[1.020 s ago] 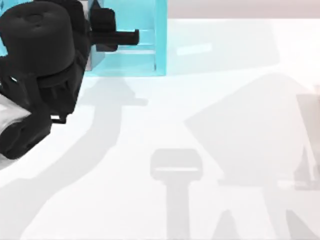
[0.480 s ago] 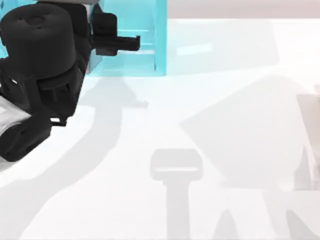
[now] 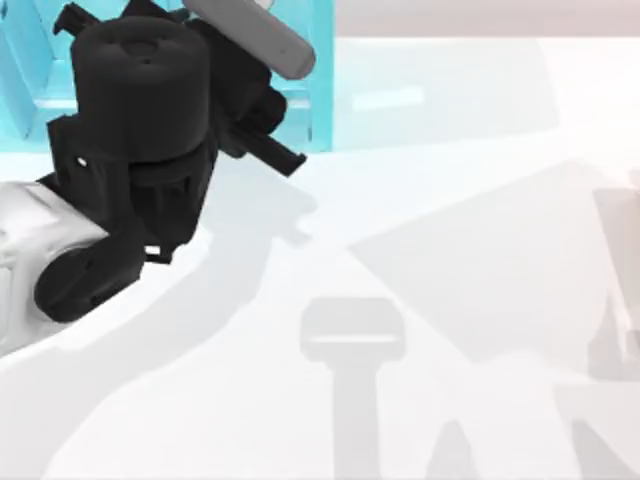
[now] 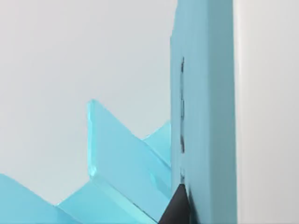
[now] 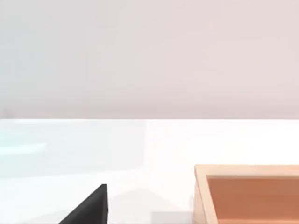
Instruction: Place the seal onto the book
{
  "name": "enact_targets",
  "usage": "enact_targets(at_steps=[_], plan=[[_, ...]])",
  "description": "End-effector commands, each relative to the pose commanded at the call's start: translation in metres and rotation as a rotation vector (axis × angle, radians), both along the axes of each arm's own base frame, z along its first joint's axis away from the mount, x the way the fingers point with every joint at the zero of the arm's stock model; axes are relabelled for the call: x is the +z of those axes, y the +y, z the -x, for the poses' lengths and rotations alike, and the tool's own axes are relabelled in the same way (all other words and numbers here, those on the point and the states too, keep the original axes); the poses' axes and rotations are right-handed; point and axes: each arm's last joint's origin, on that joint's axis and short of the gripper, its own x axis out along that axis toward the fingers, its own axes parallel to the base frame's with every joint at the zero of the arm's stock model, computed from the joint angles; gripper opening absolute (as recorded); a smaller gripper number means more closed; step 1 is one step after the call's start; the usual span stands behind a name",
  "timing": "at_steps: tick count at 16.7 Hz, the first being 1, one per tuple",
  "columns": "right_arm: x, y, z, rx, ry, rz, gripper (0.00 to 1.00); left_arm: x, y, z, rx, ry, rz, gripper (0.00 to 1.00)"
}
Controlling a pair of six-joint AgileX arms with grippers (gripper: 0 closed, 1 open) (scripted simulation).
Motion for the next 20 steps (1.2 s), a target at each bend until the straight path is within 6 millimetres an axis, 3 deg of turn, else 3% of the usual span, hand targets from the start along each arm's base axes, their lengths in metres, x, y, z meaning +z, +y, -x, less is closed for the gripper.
enact_targets(at_steps=[4,10,20], plan=[[0.000,0.000,0.000,0.000,0.000,0.000,1.00,-0.010,-0.022,0.002,-0.105,0.005,-0.486,0.00],[0.000,0.000,0.000,0.000,0.000,0.000,1.00,-0.033,-0.061,0.006,-0.316,-0.015,-1.351,0.00],[0.000,0.000,0.000,0.000,0.000,0.000,1.00,-0.087,-0.126,0.020,-0.724,-0.081,-2.813,0.00]])
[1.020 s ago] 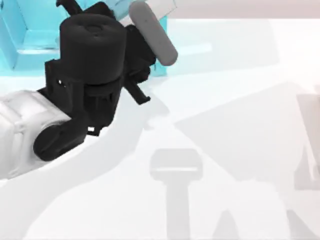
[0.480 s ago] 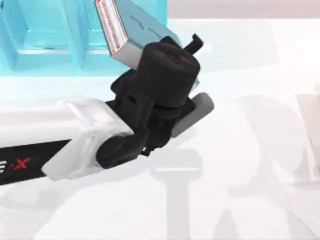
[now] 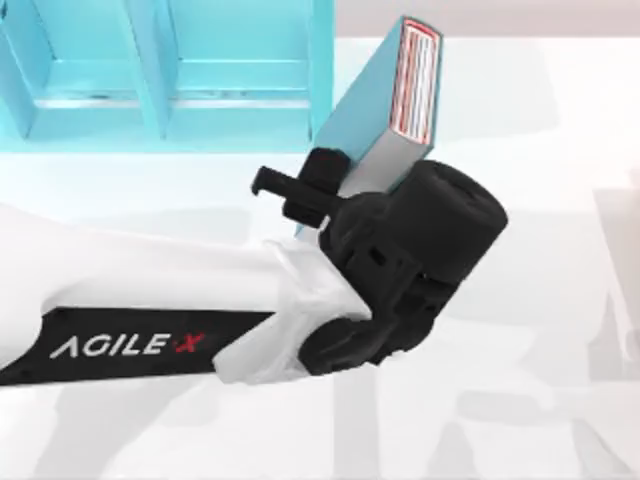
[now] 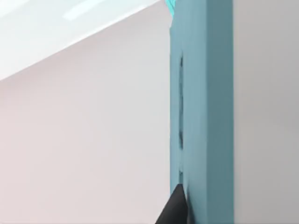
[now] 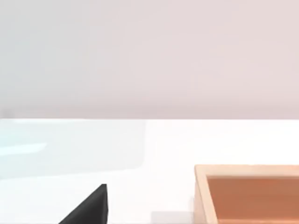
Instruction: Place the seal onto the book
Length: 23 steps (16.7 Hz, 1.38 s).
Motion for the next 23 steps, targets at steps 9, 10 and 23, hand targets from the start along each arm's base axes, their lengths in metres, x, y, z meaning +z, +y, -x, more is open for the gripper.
enact_targets(at_steps=[9,10,23], plan=[[0.000,0.000,0.000,0.000,0.000,0.000,1.00,-0.043,-0.042,0.018,-0.221,0.002,-0.906,0.00],[0.000,0.000,0.000,0.000,0.000,0.000,1.00,-0.046,-0.046,0.019,-0.232,0.002,-0.965,0.00],[0.000,0.000,0.000,0.000,0.000,0.000,1.00,-0.053,-0.052,0.025,-0.257,0.004,-1.103,0.00]])
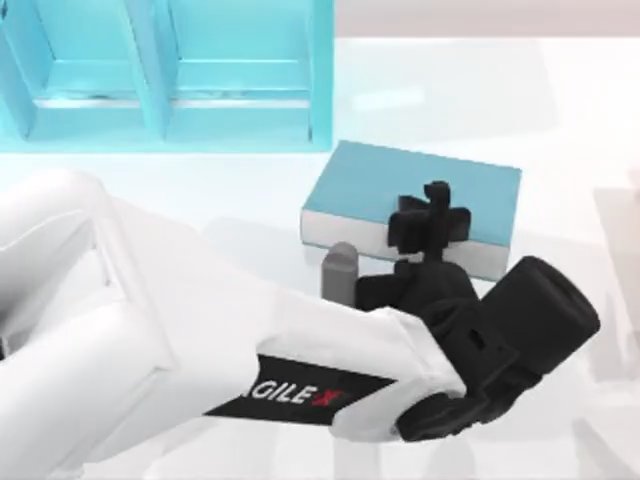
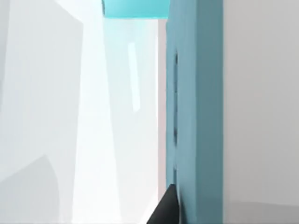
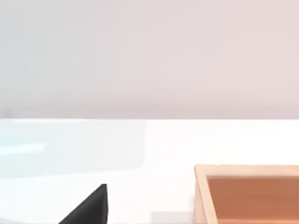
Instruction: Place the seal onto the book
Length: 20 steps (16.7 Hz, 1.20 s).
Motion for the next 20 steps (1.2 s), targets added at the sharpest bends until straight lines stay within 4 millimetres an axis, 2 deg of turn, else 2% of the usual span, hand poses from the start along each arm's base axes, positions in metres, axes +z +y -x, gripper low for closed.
enact_targets(at_steps=[4,7,11,15,20], plan=[[0.000,0.000,0.000,0.000,0.000,0.000,1.00,0.001,-0.001,0.003,-0.001,-0.003,0.003,0.00],[0.000,0.000,0.000,0.000,0.000,0.000,1.00,-0.007,0.000,0.002,0.000,0.004,-0.007,0.00],[0.000,0.000,0.000,0.000,0.000,0.000,1.00,-0.029,0.000,0.001,0.000,0.004,-0.007,0.00],[0.000,0.000,0.000,0.000,0.000,0.000,1.00,-0.032,0.000,0.001,0.001,0.003,-0.006,0.00],[0.000,0.000,0.000,0.000,0.000,0.000,1.00,-0.032,0.000,0.001,0.001,0.003,-0.006,0.38]])
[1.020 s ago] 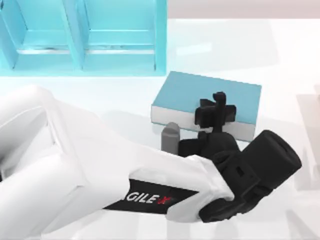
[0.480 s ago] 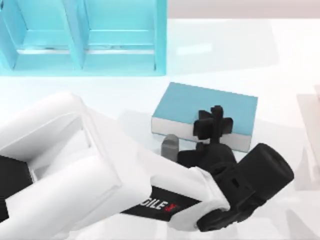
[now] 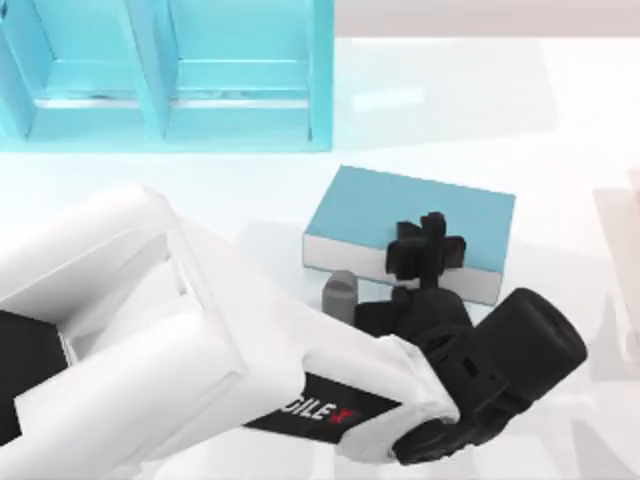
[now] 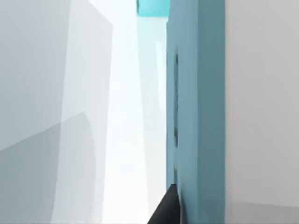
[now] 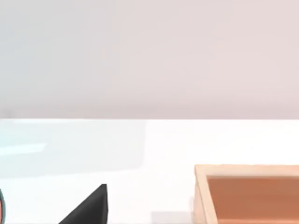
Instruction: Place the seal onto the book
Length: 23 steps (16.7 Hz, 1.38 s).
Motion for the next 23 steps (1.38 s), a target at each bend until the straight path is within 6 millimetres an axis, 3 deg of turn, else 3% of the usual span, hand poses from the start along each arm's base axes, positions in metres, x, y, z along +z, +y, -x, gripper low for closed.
enact_targets(at_steps=[8,18,23], plan=[[0.000,0.000,0.000,0.000,0.000,0.000,1.00,0.000,0.000,0.000,0.000,0.000,0.000,0.98],[0.000,0.000,0.000,0.000,0.000,0.000,1.00,-0.001,0.000,0.001,-0.001,0.002,-0.003,1.00],[0.000,0.000,0.000,0.000,0.000,0.000,1.00,-0.004,-0.007,0.022,-0.008,0.030,0.012,1.00]])
